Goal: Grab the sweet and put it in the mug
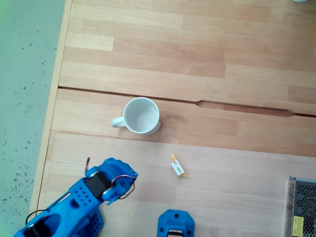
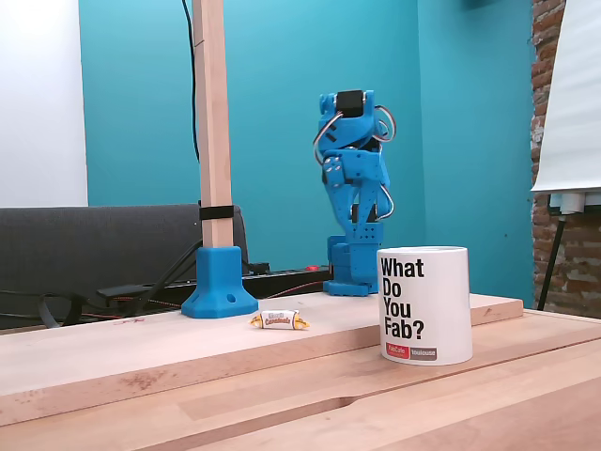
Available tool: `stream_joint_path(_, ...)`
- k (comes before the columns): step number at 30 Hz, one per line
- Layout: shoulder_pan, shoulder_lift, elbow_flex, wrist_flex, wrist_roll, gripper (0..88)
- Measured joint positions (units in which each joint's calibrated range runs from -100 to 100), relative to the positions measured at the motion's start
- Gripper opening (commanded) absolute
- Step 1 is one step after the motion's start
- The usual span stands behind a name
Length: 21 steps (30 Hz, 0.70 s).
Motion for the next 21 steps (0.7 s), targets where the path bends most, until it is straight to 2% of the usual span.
stream_joint_path(11, 9.5, 1.9, 0.0, -1.7, 1.3, 0.0)
stream_joint_path(15, 9.7, 2.0, 0.0, -5.8, 5.9, 0.0)
stream_joint_path(21, 9.7, 5.5, 0.0, -10.3, 15.1, 0.0)
